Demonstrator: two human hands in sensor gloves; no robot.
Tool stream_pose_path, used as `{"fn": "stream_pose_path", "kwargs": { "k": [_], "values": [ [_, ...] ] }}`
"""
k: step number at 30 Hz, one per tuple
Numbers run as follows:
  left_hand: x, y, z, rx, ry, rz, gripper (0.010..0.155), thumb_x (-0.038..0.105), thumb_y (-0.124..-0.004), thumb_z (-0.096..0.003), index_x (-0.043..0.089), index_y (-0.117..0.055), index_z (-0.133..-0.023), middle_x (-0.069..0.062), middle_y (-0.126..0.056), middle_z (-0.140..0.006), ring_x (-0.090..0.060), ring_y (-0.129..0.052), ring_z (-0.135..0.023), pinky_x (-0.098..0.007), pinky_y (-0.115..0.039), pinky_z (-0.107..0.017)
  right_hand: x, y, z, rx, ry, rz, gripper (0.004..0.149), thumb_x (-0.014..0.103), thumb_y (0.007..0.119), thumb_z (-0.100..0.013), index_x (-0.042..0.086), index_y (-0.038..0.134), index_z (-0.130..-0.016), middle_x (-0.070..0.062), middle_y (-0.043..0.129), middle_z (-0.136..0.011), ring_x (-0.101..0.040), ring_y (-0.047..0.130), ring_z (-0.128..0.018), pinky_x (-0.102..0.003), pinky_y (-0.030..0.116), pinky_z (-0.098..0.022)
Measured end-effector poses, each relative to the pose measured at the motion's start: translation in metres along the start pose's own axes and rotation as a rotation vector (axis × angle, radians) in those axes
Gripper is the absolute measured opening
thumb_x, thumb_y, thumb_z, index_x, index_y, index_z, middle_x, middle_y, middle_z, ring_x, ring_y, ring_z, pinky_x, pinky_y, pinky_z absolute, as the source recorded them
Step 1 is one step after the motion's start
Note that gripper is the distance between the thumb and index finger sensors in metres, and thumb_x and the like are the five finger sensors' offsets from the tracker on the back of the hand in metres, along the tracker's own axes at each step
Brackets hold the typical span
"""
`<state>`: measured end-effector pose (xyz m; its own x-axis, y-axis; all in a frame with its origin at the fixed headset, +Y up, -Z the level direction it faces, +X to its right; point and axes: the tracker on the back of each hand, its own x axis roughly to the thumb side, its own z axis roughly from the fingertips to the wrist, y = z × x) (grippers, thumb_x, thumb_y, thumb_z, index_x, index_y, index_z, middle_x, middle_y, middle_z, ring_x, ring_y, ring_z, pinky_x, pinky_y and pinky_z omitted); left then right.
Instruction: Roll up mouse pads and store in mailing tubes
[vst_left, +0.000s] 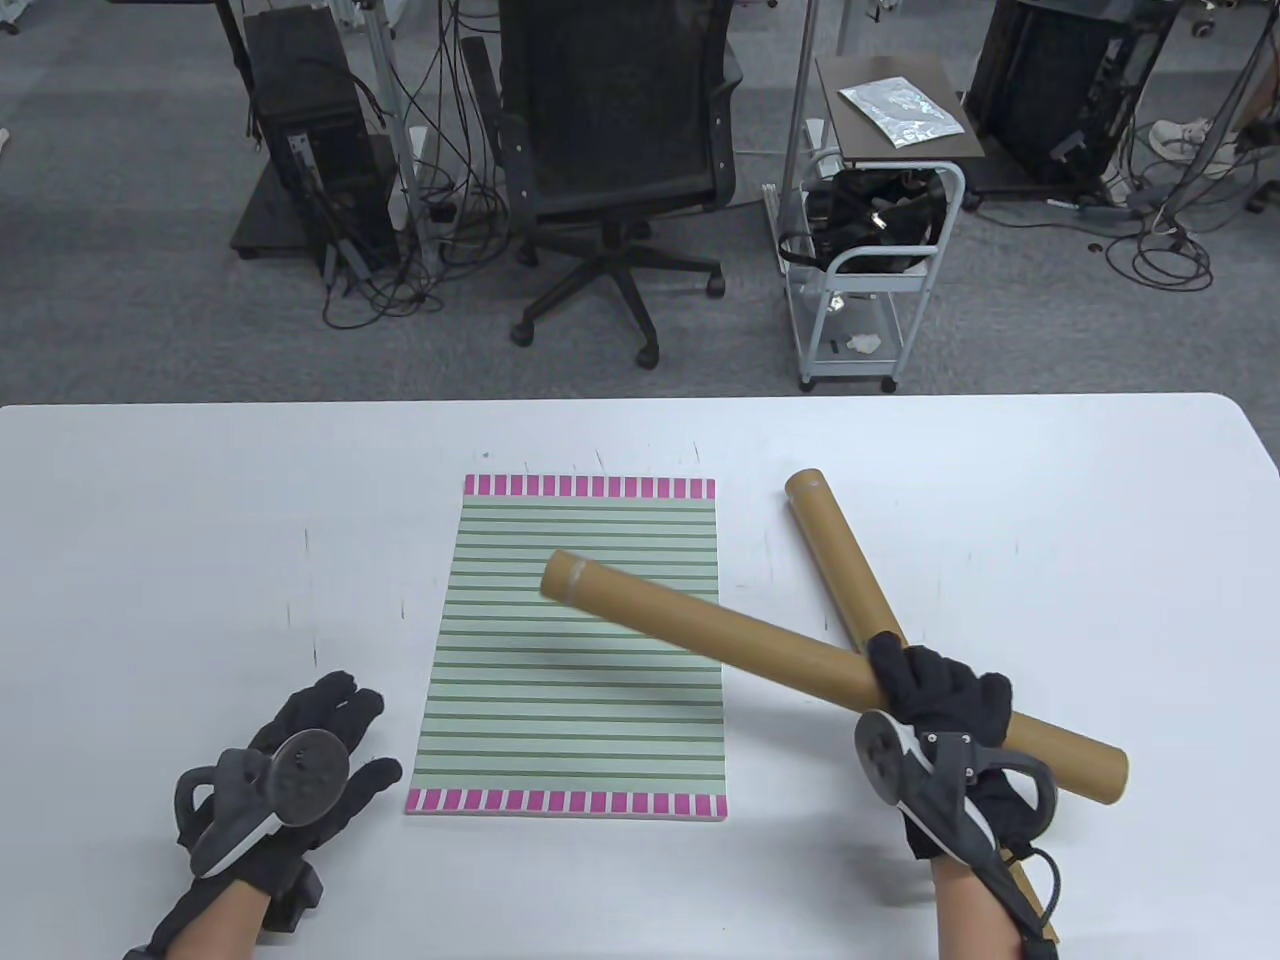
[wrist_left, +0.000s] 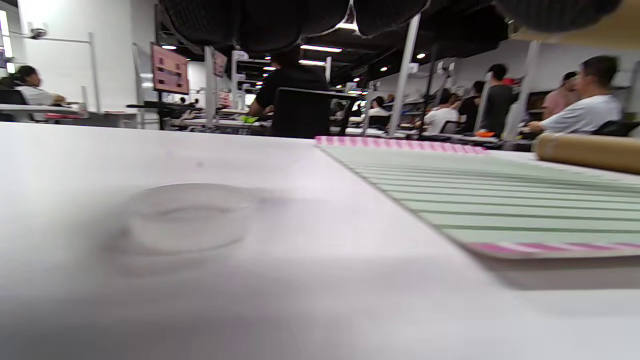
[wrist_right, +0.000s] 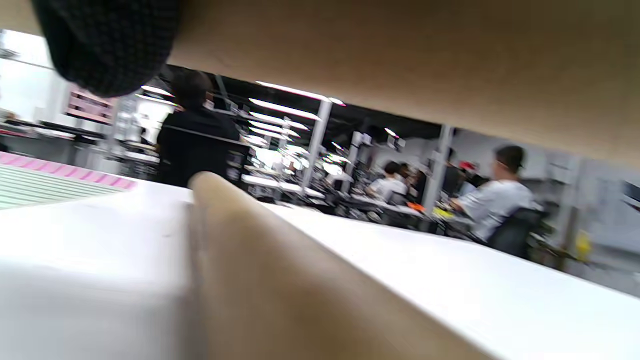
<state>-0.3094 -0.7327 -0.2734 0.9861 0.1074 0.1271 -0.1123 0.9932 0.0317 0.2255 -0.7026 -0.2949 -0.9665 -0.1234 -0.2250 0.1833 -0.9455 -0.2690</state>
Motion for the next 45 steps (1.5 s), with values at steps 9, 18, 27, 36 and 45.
{"fn": "stream_pose_path", "kwargs": {
  "k": [9, 18, 27, 36, 45],
  "values": [
    [0.037, -0.007, 0.004, -0.020, -0.151, -0.040, 0.080, 0.069, -0.065, -0.0358, 0.039, -0.047, -0.108, 0.007, -0.042, -0.120, -0.022, -0.051, -0.114, -0.045, -0.053, -0.087, -0.116, 0.010, -0.020, 0.283, 0.381, -0.006, 0.080, 0.046, 0.080, -0.040, 0.023, 0.047, -0.108, -0.006, 0.070, -0.102, -0.031, 0.079, -0.086, -0.064, 0.068, -0.065],
    [0.050, -0.014, 0.005, -0.050, -0.175, -0.054, 0.077, 0.067, -0.064, -0.0373, 0.038, -0.049, -0.107, 0.006, -0.045, -0.119, -0.023, -0.055, -0.113, -0.043, -0.059, -0.085, -0.161, 0.041, -0.019, 0.495, 0.481, -0.123, 0.080, 0.046, 0.077, -0.042, 0.021, 0.046, -0.110, -0.009, 0.071, -0.102, -0.033, 0.081, -0.083, -0.057, 0.074, -0.063],
    [0.053, -0.026, 0.001, -0.103, -0.164, -0.114, 0.074, 0.064, -0.064, -0.0389, 0.039, -0.050, -0.106, 0.007, -0.046, -0.119, -0.022, -0.056, -0.112, -0.042, -0.059, -0.085, -0.135, 0.070, -0.043, 0.584, 0.406, -0.150, 0.079, 0.044, 0.073, -0.043, 0.020, 0.041, -0.111, -0.009, 0.066, -0.105, -0.034, 0.077, -0.087, -0.060, 0.070, -0.065],
    [0.047, -0.024, 0.001, -0.110, -0.161, -0.141, 0.073, 0.065, -0.065, -0.0377, 0.039, -0.054, -0.105, 0.007, -0.050, -0.118, -0.022, -0.058, -0.112, -0.042, -0.061, -0.084, -0.131, 0.080, -0.055, 0.597, 0.384, -0.056, 0.078, 0.051, 0.077, -0.039, 0.025, 0.050, -0.108, 0.000, 0.073, -0.102, -0.026, 0.082, -0.085, -0.050, 0.069, -0.067],
    [0.040, -0.018, -0.002, -0.095, -0.155, -0.092, 0.074, 0.066, -0.064, -0.0372, 0.044, -0.047, -0.106, 0.010, -0.047, -0.119, -0.018, -0.064, -0.109, -0.030, -0.072, -0.076, -0.130, -0.001, -0.064, 0.520, 0.329, 0.207, 0.088, 0.057, 0.075, -0.035, 0.025, 0.043, -0.111, -0.004, 0.060, -0.111, -0.033, 0.068, -0.098, -0.061, 0.057, -0.072]
  ]
}}
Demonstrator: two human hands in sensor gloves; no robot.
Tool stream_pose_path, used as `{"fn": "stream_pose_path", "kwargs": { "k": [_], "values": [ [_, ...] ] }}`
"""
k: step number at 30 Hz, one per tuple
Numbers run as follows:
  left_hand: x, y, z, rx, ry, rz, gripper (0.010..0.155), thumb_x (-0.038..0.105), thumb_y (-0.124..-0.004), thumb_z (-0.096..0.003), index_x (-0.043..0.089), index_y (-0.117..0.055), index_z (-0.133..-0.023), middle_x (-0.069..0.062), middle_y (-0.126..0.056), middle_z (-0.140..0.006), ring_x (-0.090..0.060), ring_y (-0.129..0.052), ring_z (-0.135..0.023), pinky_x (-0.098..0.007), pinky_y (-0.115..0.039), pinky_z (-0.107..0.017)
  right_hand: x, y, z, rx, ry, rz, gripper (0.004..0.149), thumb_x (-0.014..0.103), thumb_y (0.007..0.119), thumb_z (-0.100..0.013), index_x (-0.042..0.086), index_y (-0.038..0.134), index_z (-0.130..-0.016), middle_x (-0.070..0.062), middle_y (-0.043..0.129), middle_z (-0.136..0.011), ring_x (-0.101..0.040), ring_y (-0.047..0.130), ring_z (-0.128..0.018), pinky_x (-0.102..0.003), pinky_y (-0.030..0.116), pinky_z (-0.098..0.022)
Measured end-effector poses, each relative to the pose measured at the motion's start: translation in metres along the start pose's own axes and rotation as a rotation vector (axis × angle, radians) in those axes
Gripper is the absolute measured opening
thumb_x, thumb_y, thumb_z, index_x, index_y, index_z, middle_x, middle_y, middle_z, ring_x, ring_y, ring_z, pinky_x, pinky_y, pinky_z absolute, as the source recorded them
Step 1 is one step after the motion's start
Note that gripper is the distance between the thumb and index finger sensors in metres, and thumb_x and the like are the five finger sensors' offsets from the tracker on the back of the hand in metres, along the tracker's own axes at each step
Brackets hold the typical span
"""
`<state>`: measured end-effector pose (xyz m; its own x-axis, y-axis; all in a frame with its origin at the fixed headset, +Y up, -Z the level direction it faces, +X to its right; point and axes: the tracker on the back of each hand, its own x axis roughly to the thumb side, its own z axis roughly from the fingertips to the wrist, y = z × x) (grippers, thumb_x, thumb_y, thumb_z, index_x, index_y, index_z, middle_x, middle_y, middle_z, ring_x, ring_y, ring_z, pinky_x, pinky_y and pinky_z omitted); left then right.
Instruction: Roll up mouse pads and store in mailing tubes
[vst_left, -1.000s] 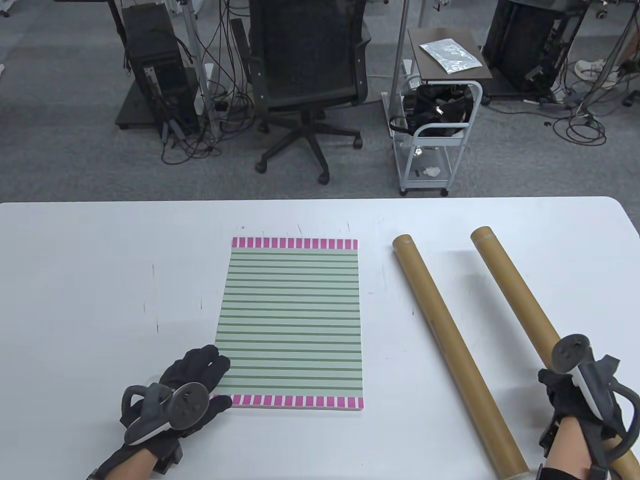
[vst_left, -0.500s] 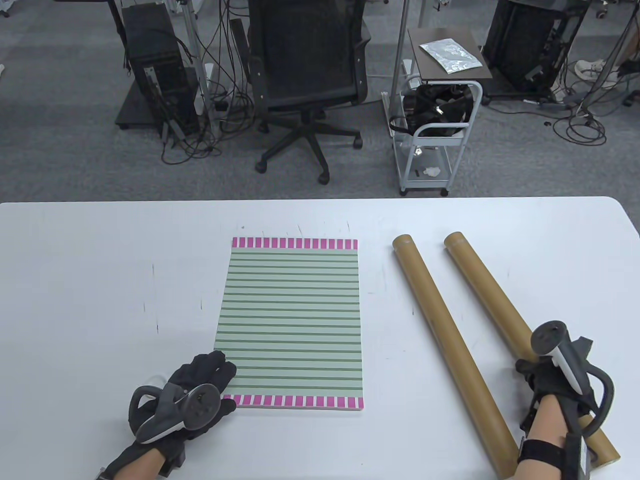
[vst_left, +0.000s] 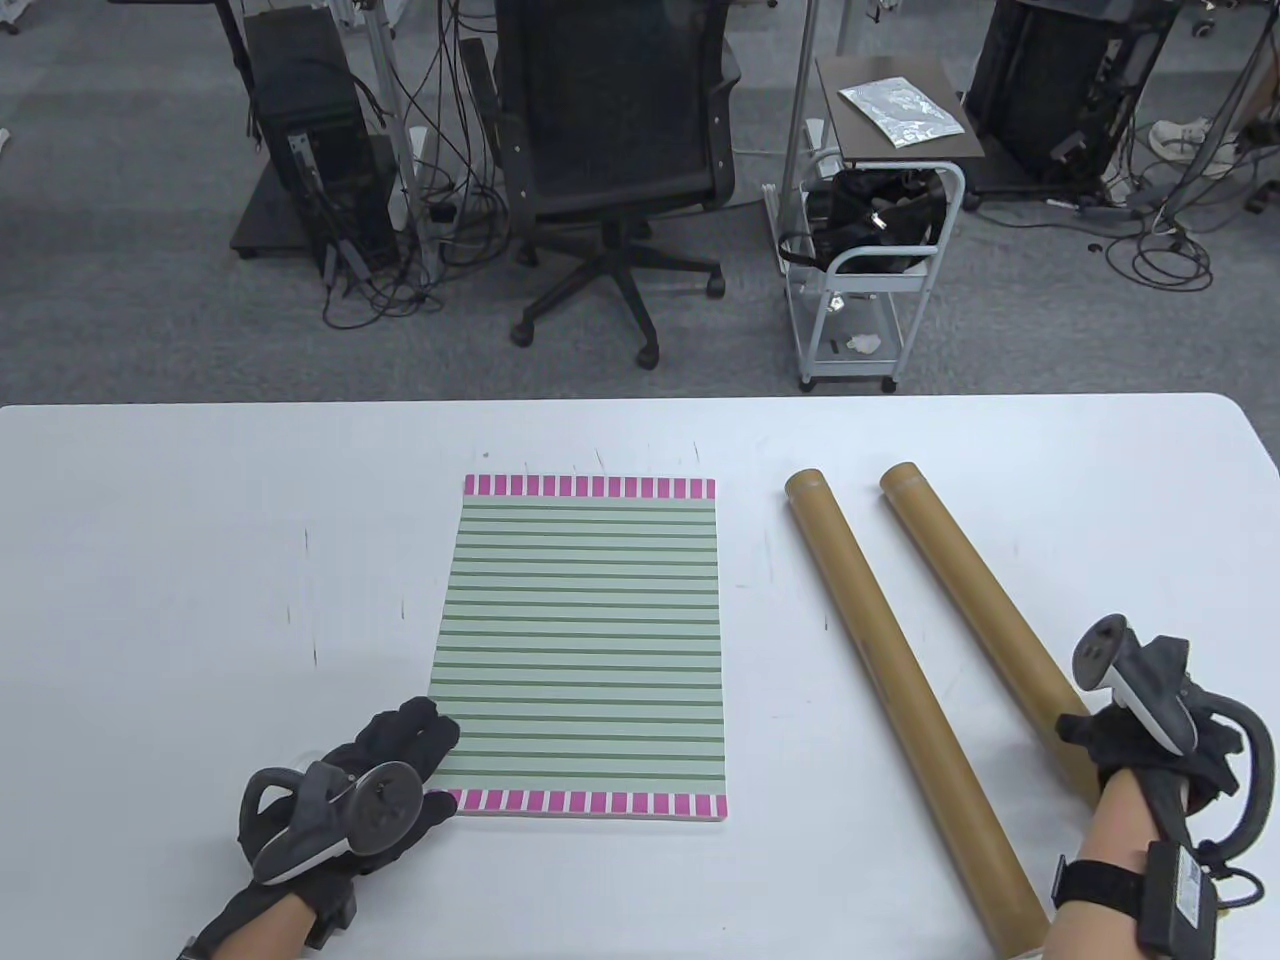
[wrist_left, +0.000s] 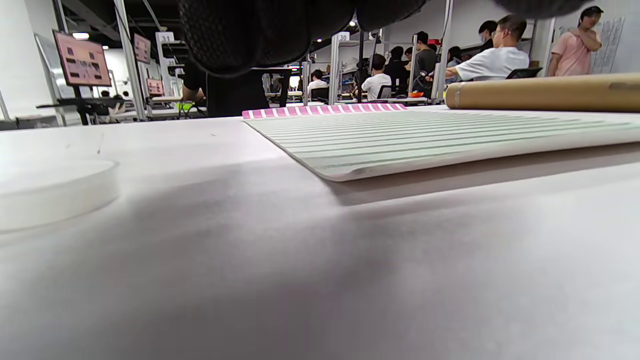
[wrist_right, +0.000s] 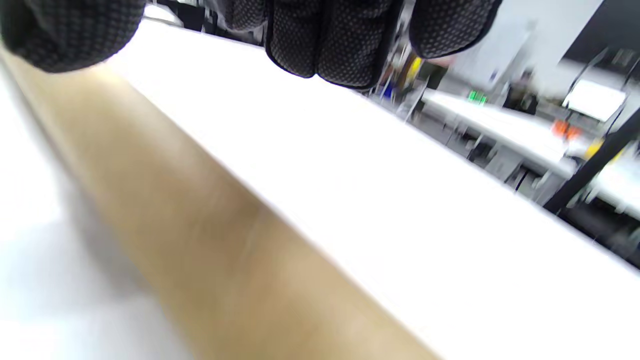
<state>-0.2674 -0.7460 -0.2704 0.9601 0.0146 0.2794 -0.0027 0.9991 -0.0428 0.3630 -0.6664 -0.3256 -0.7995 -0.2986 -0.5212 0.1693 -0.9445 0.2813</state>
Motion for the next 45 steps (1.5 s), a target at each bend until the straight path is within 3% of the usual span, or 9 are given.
{"fn": "stream_pose_path", "kwargs": {
  "k": [4, 8, 12, 18, 22, 26, 30, 35, 45],
  "values": [
    [0.004, 0.001, 0.000, -0.007, -0.023, 0.003, 0.075, 0.067, -0.064, -0.0371, 0.044, -0.047, -0.106, 0.010, -0.049, -0.119, -0.018, -0.064, -0.109, -0.032, -0.071, -0.077, 0.023, -0.030, 0.035, -0.097, -0.109, 0.008, 0.085, 0.058, 0.071, -0.039, 0.023, 0.042, -0.112, -0.007, 0.058, -0.113, -0.036, 0.066, -0.098, -0.061, 0.057, -0.072],
    [0.012, 0.003, 0.004, 0.007, -0.060, -0.047, 0.073, 0.066, -0.065, -0.0371, 0.043, -0.051, -0.105, 0.010, -0.054, -0.117, -0.018, -0.069, -0.106, -0.029, -0.076, -0.071, 0.084, -0.038, 0.089, -0.229, -0.343, -0.012, 0.082, 0.059, 0.064, -0.043, 0.024, 0.040, -0.113, -0.009, 0.056, -0.114, -0.037, 0.064, -0.099, -0.060, 0.057, -0.072],
    [0.015, 0.002, 0.006, 0.004, -0.080, -0.063, 0.068, 0.062, -0.066, -0.0396, 0.043, -0.053, -0.104, 0.011, -0.056, -0.116, -0.017, -0.069, -0.106, -0.030, -0.075, -0.073, 0.155, -0.019, 0.143, -0.230, -0.603, 0.007, 0.084, 0.060, 0.065, -0.042, 0.023, 0.038, -0.113, -0.008, 0.057, -0.113, -0.033, 0.072, -0.093, -0.050, 0.073, -0.064],
    [0.015, 0.001, 0.007, 0.003, -0.098, -0.075, 0.062, 0.056, -0.067, -0.0424, 0.043, -0.057, -0.102, 0.011, -0.059, -0.115, -0.017, -0.067, -0.108, -0.042, -0.062, -0.084, 0.227, 0.019, 0.194, -0.203, -0.875, -0.032, 0.087, 0.059, 0.070, -0.039, 0.021, 0.040, -0.112, -0.007, 0.059, -0.111, -0.031, 0.076, -0.089, -0.044, 0.076, -0.060],
    [0.017, -0.006, 0.005, -0.029, -0.111, -0.090, 0.059, 0.053, -0.067, -0.0437, 0.044, -0.059, -0.101, 0.012, -0.060, -0.115, -0.017, -0.067, -0.109, -0.044, -0.060, -0.085, 0.245, 0.032, 0.209, -0.203, -0.967, 0.017, 0.084, 0.058, 0.072, -0.038, 0.024, 0.044, -0.110, -0.004, 0.061, -0.110, -0.028, 0.076, -0.089, -0.042, 0.076, -0.060],
    [0.022, -0.012, 0.000, -0.122, -0.127, -0.103, 0.060, 0.055, -0.067, -0.0432, 0.041, -0.064, -0.101, 0.009, -0.066, -0.114, -0.019, -0.072, -0.107, -0.045, -0.063, -0.083, 0.250, 0.044, 0.211, -0.152, -0.986, 0.029, 0.069, 0.056, 0.071, -0.040, 0.026, 0.064, -0.102, -0.003, 0.073, -0.100, -0.025, 0.086, -0.077, -0.037, 0.080, -0.053],
    [0.031, -0.019, -0.003, -0.208, -0.147, -0.116, 0.063, 0.057, -0.069, -0.0422, 0.038, -0.067, -0.102, 0.005, -0.071, -0.112, -0.023, -0.077, -0.104, -0.045, -0.068, -0.079, 0.252, 0.048, 0.214, -0.221, -0.977, 0.067, 0.068, 0.056, 0.073, -0.039, 0.027, 0.065, -0.100, -0.003, 0.073, -0.098, -0.025, 0.086, -0.074, -0.037, 0.080, -0.053],
    [0.033, -0.020, -0.004, -0.220, -0.127, -0.111, 0.065, 0.057, -0.070, -0.0415, 0.036, -0.066, -0.103, 0.001, -0.071, -0.112, -0.024, -0.076, -0.103, -0.042, -0.072, -0.077, 0.254, 0.050, 0.217, -0.251, -0.972, 0.090, 0.069, 0.055, 0.074, -0.037, 0.026, 0.065, -0.099, -0.003, 0.073, -0.097, -0.025, 0.087, -0.072, -0.037, 0.080, -0.053],
    [0.038, -0.019, -0.009, -0.218, -0.071, -0.190, 0.062, 0.058, -0.075, -0.0397, 0.043, -0.066, -0.099, 0.009, -0.073, -0.108, -0.018, -0.078, -0.100, -0.036, -0.075, -0.074, 0.255, 0.047, 0.222, -0.323, -0.987, 0.026, 0.047, 0.041, 0.076, -0.042, 0.030, 0.074, -0.088, 0.002, 0.082, -0.085, -0.019, 0.091, -0.065, -0.033, 0.081, -0.051]
  ]
}}
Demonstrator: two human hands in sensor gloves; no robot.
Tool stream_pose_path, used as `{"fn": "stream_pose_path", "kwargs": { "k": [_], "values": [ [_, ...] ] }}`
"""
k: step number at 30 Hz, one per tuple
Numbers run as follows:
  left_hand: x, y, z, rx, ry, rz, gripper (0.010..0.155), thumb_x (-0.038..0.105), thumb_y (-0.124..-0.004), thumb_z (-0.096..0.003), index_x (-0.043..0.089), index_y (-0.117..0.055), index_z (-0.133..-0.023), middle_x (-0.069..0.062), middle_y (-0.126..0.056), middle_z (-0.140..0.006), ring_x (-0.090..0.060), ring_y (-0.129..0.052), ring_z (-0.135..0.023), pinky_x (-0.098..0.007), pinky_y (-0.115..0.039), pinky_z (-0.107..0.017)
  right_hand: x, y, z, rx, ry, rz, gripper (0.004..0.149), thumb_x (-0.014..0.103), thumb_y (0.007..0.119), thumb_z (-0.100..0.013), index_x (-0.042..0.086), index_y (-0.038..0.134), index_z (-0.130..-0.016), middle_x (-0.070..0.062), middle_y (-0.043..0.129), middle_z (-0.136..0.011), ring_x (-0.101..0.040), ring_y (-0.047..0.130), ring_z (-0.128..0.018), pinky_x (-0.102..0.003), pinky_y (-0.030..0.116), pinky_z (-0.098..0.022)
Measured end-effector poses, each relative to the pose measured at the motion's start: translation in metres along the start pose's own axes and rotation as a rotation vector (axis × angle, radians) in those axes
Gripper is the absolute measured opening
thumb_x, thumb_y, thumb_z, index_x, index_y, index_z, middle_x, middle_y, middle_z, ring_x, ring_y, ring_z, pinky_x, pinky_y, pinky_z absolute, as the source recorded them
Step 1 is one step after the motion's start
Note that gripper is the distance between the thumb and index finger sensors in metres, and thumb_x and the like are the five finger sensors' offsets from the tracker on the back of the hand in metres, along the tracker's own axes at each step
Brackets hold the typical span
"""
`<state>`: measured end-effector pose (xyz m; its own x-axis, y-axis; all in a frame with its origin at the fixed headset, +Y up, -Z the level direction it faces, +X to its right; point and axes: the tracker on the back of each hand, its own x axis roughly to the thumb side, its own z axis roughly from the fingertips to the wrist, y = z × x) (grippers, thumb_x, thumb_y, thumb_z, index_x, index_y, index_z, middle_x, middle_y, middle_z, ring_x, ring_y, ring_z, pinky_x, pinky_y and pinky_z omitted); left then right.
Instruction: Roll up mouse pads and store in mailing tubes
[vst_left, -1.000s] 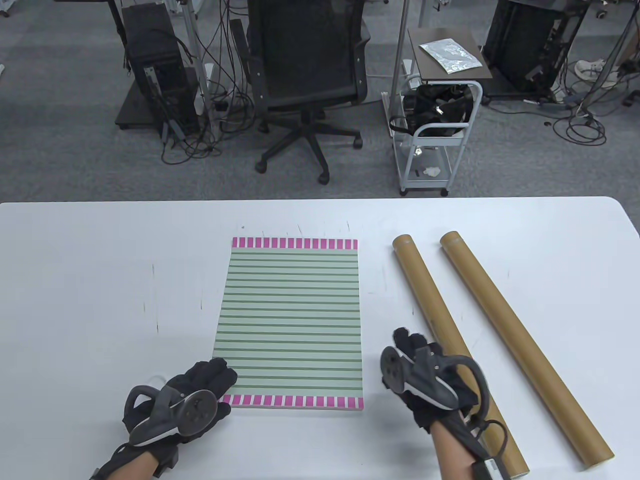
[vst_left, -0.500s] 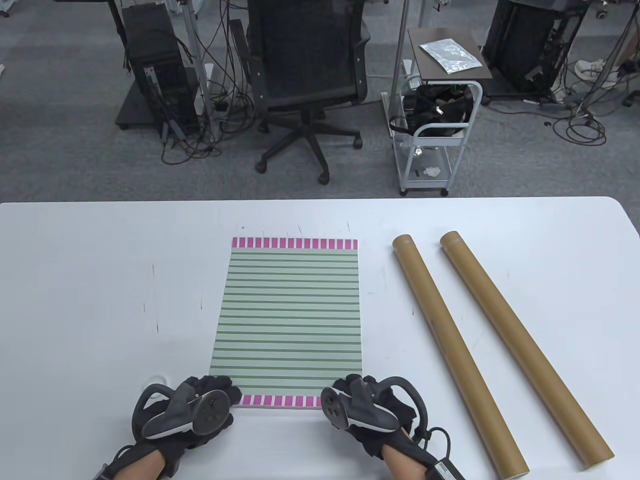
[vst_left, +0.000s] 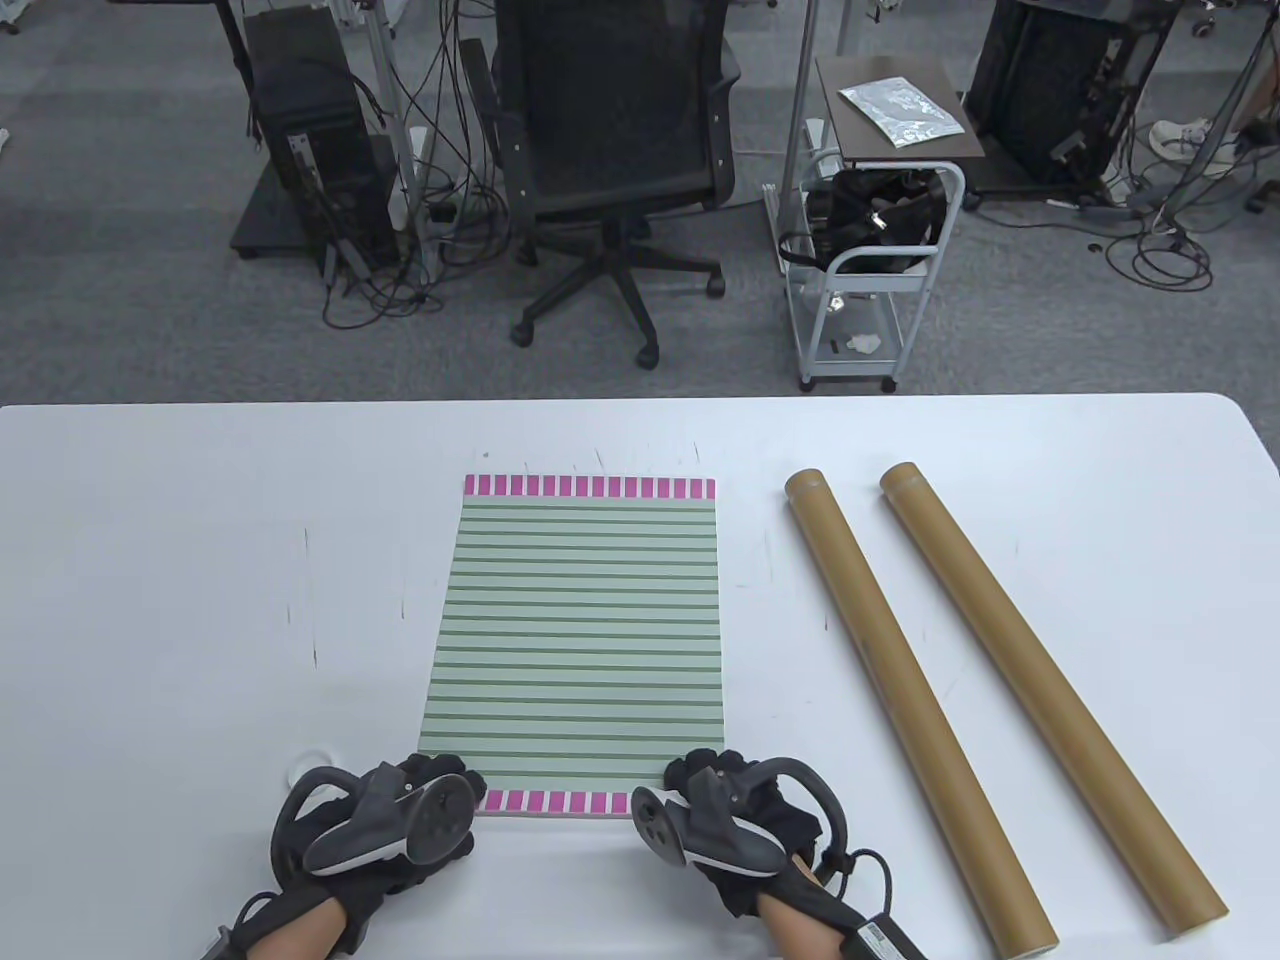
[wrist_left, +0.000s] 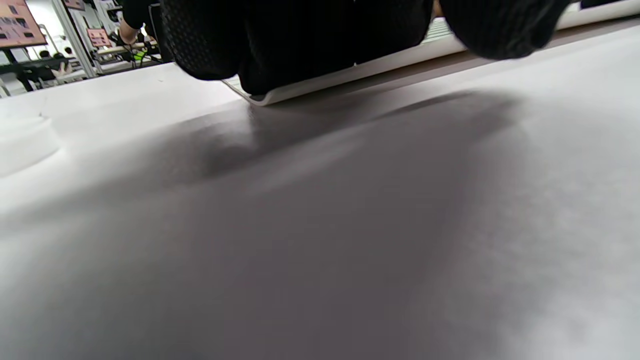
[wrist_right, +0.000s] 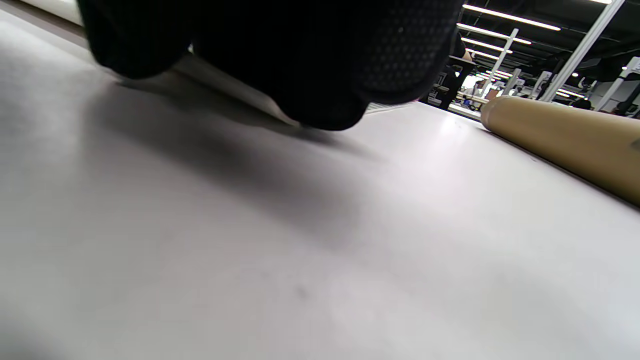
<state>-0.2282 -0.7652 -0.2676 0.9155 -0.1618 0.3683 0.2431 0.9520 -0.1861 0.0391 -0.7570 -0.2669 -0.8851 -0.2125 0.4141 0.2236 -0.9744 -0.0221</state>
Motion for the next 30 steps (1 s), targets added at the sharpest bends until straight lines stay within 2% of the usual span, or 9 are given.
{"fn": "stream_pose_path", "kwargs": {
  "k": [2, 7, 12, 13, 15, 18, 23, 25, 30],
  "values": [
    [0.004, 0.003, -0.001, 0.000, 0.010, -0.056, 0.059, 0.056, -0.077, -0.0401, 0.046, -0.067, -0.097, 0.010, -0.074, -0.106, -0.017, -0.082, -0.095, -0.034, -0.076, -0.072, 0.001, -0.001, -0.001, -0.011, -0.003, -0.024, 0.041, 0.036, 0.078, -0.043, 0.029, 0.078, -0.084, 0.002, 0.086, -0.079, -0.017, 0.092, -0.060, -0.032, 0.082, -0.049],
    [0.016, 0.003, -0.001, 0.082, 0.057, -0.220, 0.057, 0.057, -0.078, -0.0369, 0.048, -0.070, -0.092, 0.017, -0.083, -0.099, -0.011, -0.093, -0.084, -0.031, -0.081, -0.067, 0.001, -0.003, -0.001, -0.038, -0.039, -0.012, 0.039, 0.035, 0.079, -0.042, 0.029, 0.080, -0.081, 0.003, 0.089, -0.074, -0.015, 0.094, -0.056, -0.030, 0.082, -0.047],
    [0.021, 0.004, 0.000, 0.101, 0.062, -0.235, 0.051, 0.055, -0.079, -0.0377, 0.048, -0.073, -0.088, 0.017, -0.087, -0.093, -0.008, -0.095, -0.079, -0.029, -0.082, -0.065, -0.001, -0.005, 0.003, -0.013, -0.083, -0.058, 0.039, 0.035, 0.080, -0.041, 0.029, 0.081, -0.080, 0.003, 0.090, -0.073, -0.014, 0.094, -0.055, -0.030, 0.083, -0.046],
    [0.022, 0.004, 0.001, 0.119, 0.063, -0.243, 0.049, 0.054, -0.079, -0.0378, 0.048, -0.075, -0.087, 0.018, -0.089, -0.091, -0.007, -0.097, -0.077, -0.027, -0.083, -0.064, -0.001, -0.006, 0.003, 0.003, -0.089, -0.067, 0.039, 0.035, 0.080, -0.041, 0.029, 0.081, -0.080, 0.003, 0.090, -0.073, -0.014, 0.095, -0.055, -0.030, 0.083, -0.046],
    [0.023, 0.004, 0.003, 0.148, 0.046, -0.269, 0.048, 0.056, -0.080, -0.0362, 0.048, -0.078, -0.084, 0.017, -0.093, -0.084, -0.003, -0.103, -0.061, -0.021, -0.089, -0.051, -0.001, -0.007, 0.004, 0.028, -0.093, -0.078, 0.039, 0.035, 0.080, -0.041, 0.029, 0.082, -0.079, 0.003, 0.090, -0.073, -0.014, 0.095, -0.055, -0.030, 0.083, -0.046],
    [0.022, 0.006, 0.007, 0.170, 0.021, -0.251, 0.041, 0.054, -0.080, -0.0387, 0.045, -0.083, -0.078, 0.015, -0.099, -0.074, -0.003, -0.105, -0.055, -0.021, -0.090, -0.047, 0.000, -0.007, 0.007, 0.021, -0.115, -0.077, 0.039, 0.035, 0.080, -0.040, 0.029, 0.082, -0.079, 0.003, 0.090, -0.072, -0.014, 0.095, -0.055, -0.029, 0.083, -0.046],
    [0.024, 0.011, 0.010, 0.124, -0.052, -0.199, 0.039, 0.052, -0.081, -0.0372, 0.040, -0.089, -0.074, 0.013, -0.103, -0.065, -0.003, -0.106, -0.049, -0.023, -0.091, -0.045, -0.001, -0.008, 0.011, 0.098, -0.139, -0.109, 0.039, 0.035, 0.080, -0.041, 0.030, 0.081, -0.079, 0.004, 0.090, -0.073, -0.014, 0.095, -0.055, -0.029, 0.083, -0.046],
    [0.027, 0.010, 0.013, 0.068, -0.100, -0.195, 0.040, 0.053, -0.081, -0.0375, 0.041, -0.088, -0.074, 0.013, -0.102, -0.065, -0.003, -0.105, -0.052, -0.025, -0.090, -0.048, -0.001, -0.008, 0.013, 0.118, -0.147, -0.105, 0.039, 0.035, 0.080, -0.040, 0.030, 0.081, -0.079, 0.004, 0.090, -0.073, -0.014, 0.095, -0.056, -0.030, 0.083, -0.046],
    [0.031, 0.012, 0.015, 0.023, -0.146, -0.191, 0.041, 0.054, -0.083, -0.0365, 0.037, -0.089, -0.073, 0.010, -0.102, -0.066, -0.006, -0.105, -0.055, -0.028, -0.090, -0.050, 0.004, -0.005, 0.022, 0.048, -0.168, -0.088, 0.039, 0.036, 0.080, -0.039, 0.030, 0.080, -0.078, 0.004, 0.090, -0.071, -0.013, 0.095, -0.054, -0.028, 0.084, -0.045]
  ]
}}
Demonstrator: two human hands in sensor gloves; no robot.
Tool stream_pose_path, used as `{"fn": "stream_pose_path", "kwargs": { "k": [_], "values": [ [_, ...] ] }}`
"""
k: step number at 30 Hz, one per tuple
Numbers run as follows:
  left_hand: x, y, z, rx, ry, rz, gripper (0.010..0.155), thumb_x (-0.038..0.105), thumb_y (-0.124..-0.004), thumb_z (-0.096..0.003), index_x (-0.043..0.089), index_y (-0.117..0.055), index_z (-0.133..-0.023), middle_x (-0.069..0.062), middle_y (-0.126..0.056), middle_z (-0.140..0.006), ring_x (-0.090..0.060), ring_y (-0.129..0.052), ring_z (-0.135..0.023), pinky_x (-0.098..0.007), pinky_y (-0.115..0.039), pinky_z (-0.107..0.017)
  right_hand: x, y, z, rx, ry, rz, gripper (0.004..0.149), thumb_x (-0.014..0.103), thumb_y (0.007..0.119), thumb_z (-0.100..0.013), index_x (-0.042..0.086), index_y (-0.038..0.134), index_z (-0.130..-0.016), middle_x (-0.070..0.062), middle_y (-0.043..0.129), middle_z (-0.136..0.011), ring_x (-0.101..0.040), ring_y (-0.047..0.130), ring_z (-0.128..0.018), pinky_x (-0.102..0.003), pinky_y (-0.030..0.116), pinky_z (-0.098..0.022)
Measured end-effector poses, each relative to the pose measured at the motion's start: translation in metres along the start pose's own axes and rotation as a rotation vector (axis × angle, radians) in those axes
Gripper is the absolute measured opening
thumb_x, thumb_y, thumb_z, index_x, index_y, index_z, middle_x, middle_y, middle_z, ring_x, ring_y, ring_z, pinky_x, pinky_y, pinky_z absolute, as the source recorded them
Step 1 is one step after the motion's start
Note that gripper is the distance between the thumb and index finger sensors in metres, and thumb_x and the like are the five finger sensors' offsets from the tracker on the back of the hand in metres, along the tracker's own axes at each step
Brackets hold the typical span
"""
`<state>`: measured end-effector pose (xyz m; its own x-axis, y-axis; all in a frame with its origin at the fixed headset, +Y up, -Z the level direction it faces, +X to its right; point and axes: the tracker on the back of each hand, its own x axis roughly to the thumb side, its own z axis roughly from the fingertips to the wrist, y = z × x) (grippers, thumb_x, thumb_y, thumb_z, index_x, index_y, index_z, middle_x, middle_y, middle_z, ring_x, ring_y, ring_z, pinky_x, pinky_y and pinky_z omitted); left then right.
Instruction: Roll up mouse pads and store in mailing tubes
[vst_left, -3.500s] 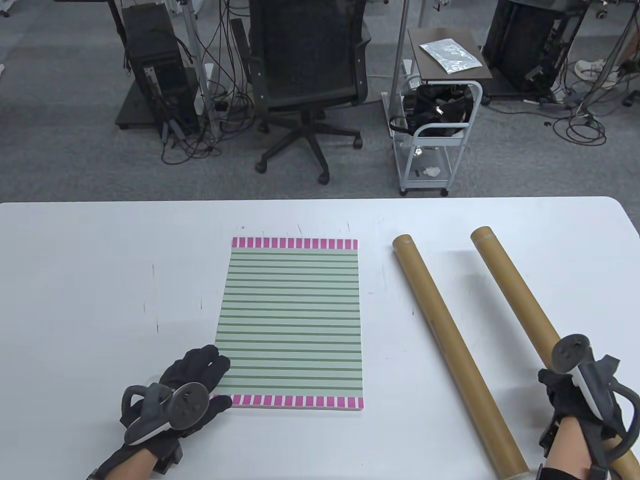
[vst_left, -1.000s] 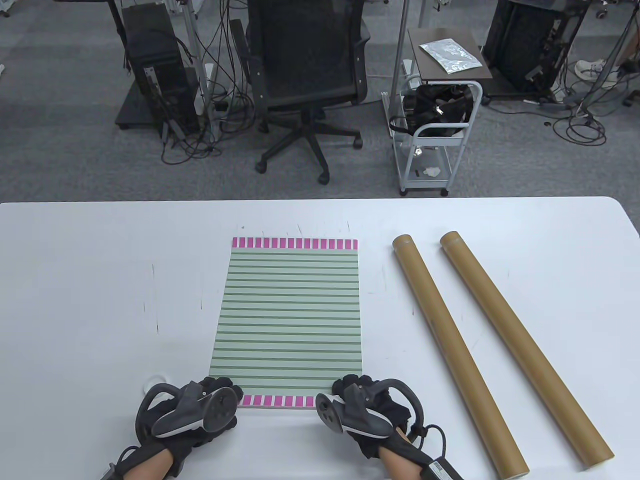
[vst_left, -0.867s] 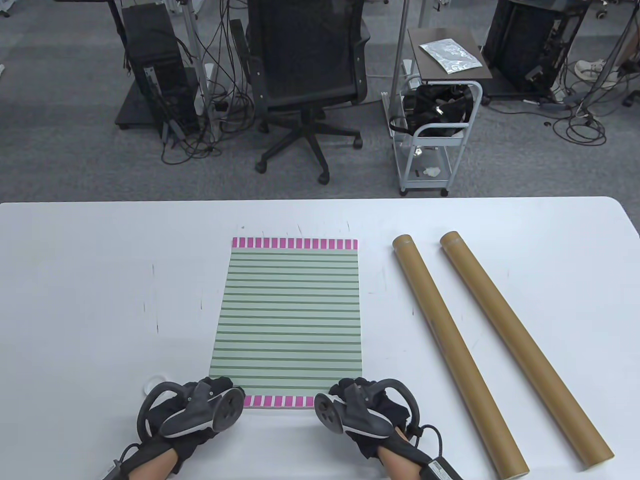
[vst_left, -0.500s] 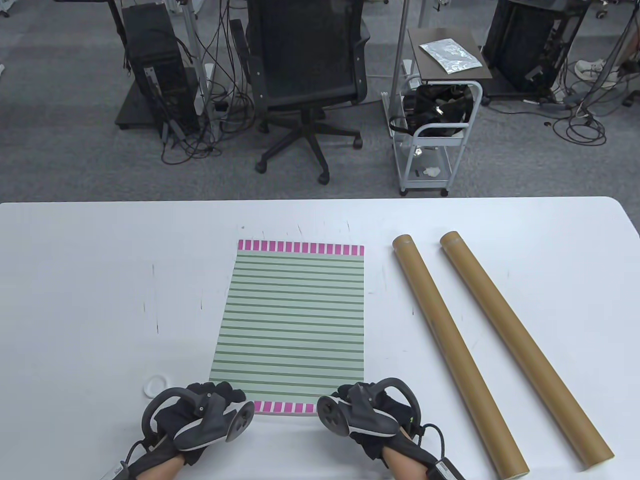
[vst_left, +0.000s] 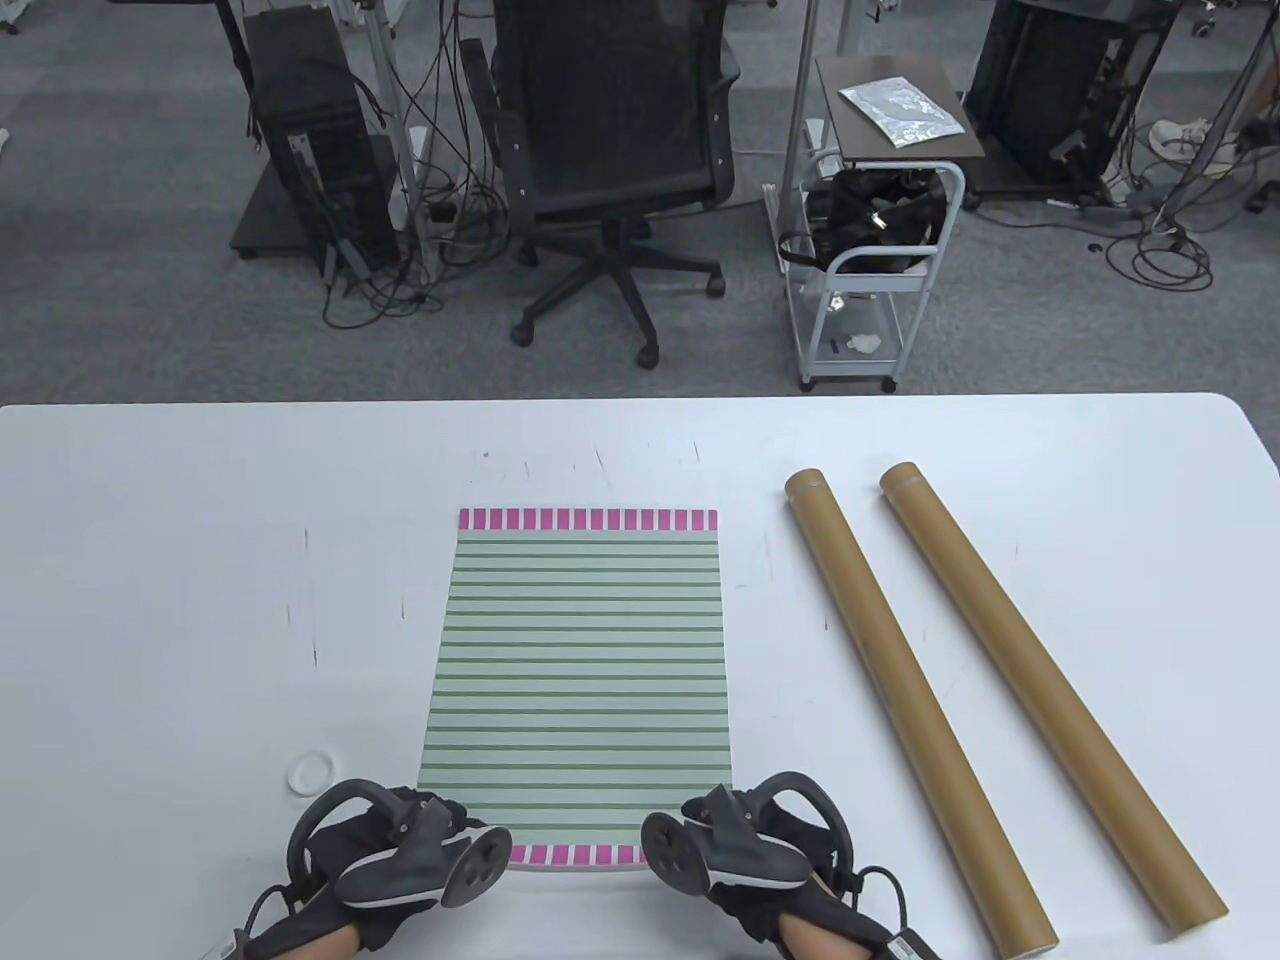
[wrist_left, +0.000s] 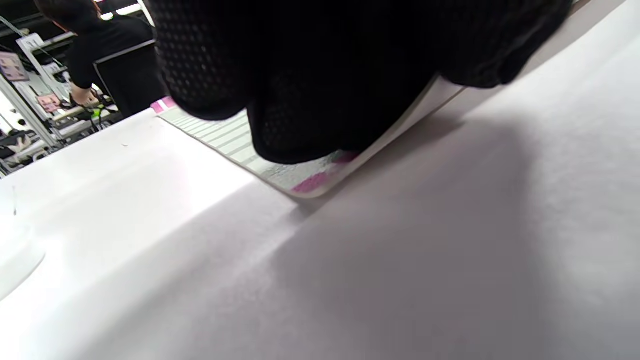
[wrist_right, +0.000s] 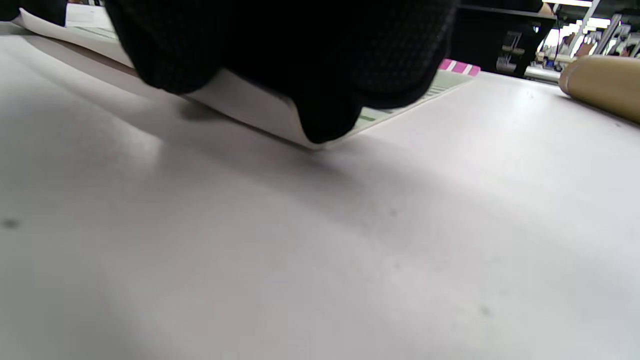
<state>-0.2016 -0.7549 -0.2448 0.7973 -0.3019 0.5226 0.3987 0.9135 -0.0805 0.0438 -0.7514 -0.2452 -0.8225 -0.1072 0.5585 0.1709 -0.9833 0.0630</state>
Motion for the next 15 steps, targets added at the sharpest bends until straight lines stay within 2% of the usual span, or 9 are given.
{"fn": "stream_pose_path", "kwargs": {
  "k": [3, 7, 11, 15],
  "values": [
    [0.0005, -0.0007, 0.0026, -0.012, -0.011, 0.013, 0.041, 0.053, -0.084, -0.0364, 0.036, -0.090, -0.072, 0.009, -0.103, -0.066, -0.008, -0.105, -0.056, -0.030, -0.090, -0.051, -0.0001, 0.0000, 0.0005, 0.042, -0.020, -0.060, 0.039, 0.036, 0.081, -0.040, 0.028, 0.081, -0.077, 0.003, 0.090, -0.070, -0.014, 0.095, -0.053, -0.029, 0.084, -0.045],
    [0.0026, -0.0015, 0.0027, -0.011, -0.002, -0.003, 0.042, 0.054, -0.082, -0.0368, 0.036, -0.088, -0.074, 0.010, -0.101, -0.069, -0.009, -0.105, -0.059, -0.030, -0.090, -0.052, -0.0041, 0.0030, -0.0001, 0.013, -0.028, -0.093, 0.039, 0.038, 0.081, -0.038, 0.028, 0.083, -0.075, 0.002, 0.091, -0.067, -0.014, 0.095, -0.050, -0.029, 0.084, -0.043],
    [0.0052, -0.0033, 0.0011, -0.016, 0.006, -0.001, 0.055, 0.063, -0.080, -0.0307, 0.033, -0.087, -0.076, 0.006, -0.101, -0.069, -0.011, -0.104, -0.058, -0.032, -0.090, -0.051, -0.0067, 0.0041, -0.0018, 0.036, -0.019, -0.124, 0.039, 0.041, 0.079, -0.040, 0.027, 0.082, -0.076, 0.002, 0.090, -0.068, -0.014, 0.095, -0.051, -0.030, 0.083, -0.044],
    [0.0068, -0.0060, -0.0020, 0.014, 0.046, -0.032, 0.053, 0.065, -0.077, -0.0284, 0.036, -0.086, -0.072, 0.009, -0.100, -0.064, -0.008, -0.104, -0.052, -0.028, -0.090, -0.046, -0.0055, 0.0063, -0.0024, 0.014, 0.008, -0.105, 0.040, 0.045, 0.078, -0.038, 0.029, 0.081, -0.075, 0.003, 0.090, -0.066, -0.014, 0.095, -0.049, -0.029, 0.083, -0.042]
  ]
}}
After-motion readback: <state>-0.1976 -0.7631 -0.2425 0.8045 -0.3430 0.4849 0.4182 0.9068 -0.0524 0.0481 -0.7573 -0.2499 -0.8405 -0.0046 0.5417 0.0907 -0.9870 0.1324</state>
